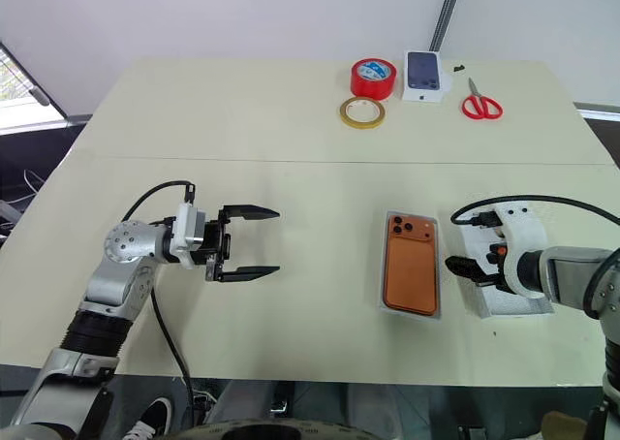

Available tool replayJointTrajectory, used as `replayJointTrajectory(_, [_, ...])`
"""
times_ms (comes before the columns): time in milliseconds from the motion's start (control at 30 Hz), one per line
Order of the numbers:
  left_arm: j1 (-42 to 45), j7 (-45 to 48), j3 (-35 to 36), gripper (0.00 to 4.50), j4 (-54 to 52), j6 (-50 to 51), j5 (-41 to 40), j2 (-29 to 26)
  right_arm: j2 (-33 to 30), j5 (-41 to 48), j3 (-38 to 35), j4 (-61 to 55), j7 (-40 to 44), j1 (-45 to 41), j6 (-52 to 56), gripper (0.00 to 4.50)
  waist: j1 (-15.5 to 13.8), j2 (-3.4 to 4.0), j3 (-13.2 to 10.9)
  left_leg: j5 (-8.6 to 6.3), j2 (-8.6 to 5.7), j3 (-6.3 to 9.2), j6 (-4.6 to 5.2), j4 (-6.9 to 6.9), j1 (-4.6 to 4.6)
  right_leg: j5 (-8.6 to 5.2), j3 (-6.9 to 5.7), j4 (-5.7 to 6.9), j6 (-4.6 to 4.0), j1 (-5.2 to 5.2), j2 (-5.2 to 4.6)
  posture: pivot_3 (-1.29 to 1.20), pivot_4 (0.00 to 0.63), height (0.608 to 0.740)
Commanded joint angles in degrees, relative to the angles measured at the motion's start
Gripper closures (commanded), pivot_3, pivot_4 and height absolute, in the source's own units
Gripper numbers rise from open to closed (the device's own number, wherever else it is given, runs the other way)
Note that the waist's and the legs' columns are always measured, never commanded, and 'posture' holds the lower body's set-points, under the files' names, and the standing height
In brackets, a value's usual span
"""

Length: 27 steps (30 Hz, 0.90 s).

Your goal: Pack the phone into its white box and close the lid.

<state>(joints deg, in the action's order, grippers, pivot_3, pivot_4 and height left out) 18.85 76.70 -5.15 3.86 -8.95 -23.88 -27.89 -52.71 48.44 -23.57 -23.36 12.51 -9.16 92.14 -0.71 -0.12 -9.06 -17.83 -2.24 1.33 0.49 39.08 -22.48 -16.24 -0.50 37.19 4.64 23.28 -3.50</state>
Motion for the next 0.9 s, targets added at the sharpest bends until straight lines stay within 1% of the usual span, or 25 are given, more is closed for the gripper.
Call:
replayJointTrajectory(33, [0.5, -0.2, -0.2, 0.0, -1.9, -0.1, -0.6, 0.3, 0.2, 1.2, 0.3, -2.4, -1.1, 0.9, 0.4, 0.04, 0.0, 0.0, 0.0, 0.0, 0.0, 0.0, 0.0, 0.0, 0.0, 0.0, 0.0, 0.0, 0.0, 0.0, 0.0, 0.0, 0.15, 0.74])
replayJointTrajectory(167, [0.3, -0.6, -0.2, 0.0, -2.1, -0.1, -0.6, 0.3, 0.7, -0.2, 1.3, -3.0, -2.0, 1.3, 0.4, 0.04, 0.1, 0.0, 0.0, 0.0, 0.0, 0.0, 0.0, 0.0, 0.0, 0.0, 0.0, 0.0, 0.0, 0.0, 0.0, 0.0, 0.15, 0.74])
replayJointTrajectory(200, [0.2, -0.7, -0.2, 0.0, -2.2, -0.1, -0.6, 0.3, 1.0, -0.2, 1.4, -3.2, -2.3, 1.3, 0.4, 0.56, 0.1, 0.0, 0.0, 0.0, 0.0, 0.0, 0.0, 0.0, 0.01, 0.0, 0.0, 0.0, 0.0, 0.0, 0.0, 0.0, 0.15, 0.74])
replayJointTrajectory(233, [0.0, -0.9, -0.2, 0.0, -2.3, -0.1, -0.5, 0.3, 1.2, -0.3, 1.7, -3.5, -2.6, 1.3, 0.4, 0.86, 0.1, 0.0, 0.0, 0.0, 0.01, 0.0, 0.0, 0.0, 0.01, 0.0, 0.0, 0.0, 0.0, 0.01, 0.0, 0.0, 0.15, 0.74])
replayJointTrajectory(400, [-0.6, -1.6, -0.3, 0.0, -3.2, 0.3, -0.6, 0.3, 1.9, -1.0, 3.1, -5.5, -4.1, 2.5, 0.4, 3.35, 0.1, -0.01, 0.0, 0.0, 0.01, 0.0, 0.0, 0.0, 0.01, 0.0, 0.0, 0.0, 0.0, 0.01, 0.0, 0.0, 0.15, 0.74])
replayJointTrajectory(467, [-0.7, -1.9, -0.3, 0.0, -3.4, 0.3, -0.4, 0.2, 2.5, -1.5, 2.9, -5.4, -4.5, 2.4, 0.4, 4.43, 0.1, -0.01, 0.0, 0.0, 0.02, 0.0, 0.0, 0.0, 0.01, 0.0, 0.0, 0.0, 0.0, -0.01, 0.0, 0.0, 0.15, 0.74])
replayJointTrajectory(700, [-0.8, -2.7, -0.1, 0.0, -3.3, 0.5, -0.3, 0.1, 5.7, -4.0, 0.9, -4.2, -5.9, -0.7, 0.4, 4.43, 0.6, -0.06, 0.0, 0.0, 0.02, 0.0, 0.0, 0.02, 0.04, 0.0, 0.0, -0.01, 0.0, -0.04, 0.0, 0.0, 0.15, 0.74])
replayJointTrajectory(800, [-0.7, -3.0, 0.0, 0.0, -3.0, 0.4, -0.1, 0.1, 11.0, -5.7, -3.9, -2.3, -6.3, -5.5, 0.1, 4.43, 1.1, 0.0, 0.0, 0.0, 0.02, 0.0, 0.0, 0.01, 0.04, 0.0, 0.0, 0.01, 0.0, -0.02, 0.0, 0.0, 0.15, 0.74])
replayJointTrajectory(833, [-0.6, -3.0, -0.1, 0.0, -2.9, 0.4, -0.1, 0.1, 14.1, -5.7, -6.4, -1.6, -6.4, -7.8, 0.2, 4.43, 1.2, 0.0, 0.0, 0.0, 0.02, 0.0, 0.0, 0.01, 0.03, 0.0, 0.0, 0.03, 0.0, -0.01, 0.0, 0.0, 0.15, 0.74])
replayJointTrajectory(867, [-0.6, -3.1, -0.1, 0.0, -2.8, 0.4, -0.1, 0.1, 16.2, -5.6, -7.8, -1.5, -6.3, -9.5, 0.0, 4.43, 1.3, 0.01, 0.0, 0.0, 0.02, 0.0, 0.0, -0.01, 0.03, 0.0, 0.0, 0.04, 0.0, 0.01, 0.01, 0.0, 0.15, 0.74])
replayJointTrajectory(900, [-0.5, -3.2, -0.2, 0.0, -2.7, 0.4, 0.0, 0.2, 17.0, -5.5, -7.6, -2.1, -5.3, -10.0, -2.7, 4.43, 1.4, 0.03, 0.0, 0.0, 0.02, 0.0, 0.0, -0.01, 0.02, 0.0, 0.0, 0.05, 0.0, 0.03, 0.02, 0.0, 0.15, 0.74])
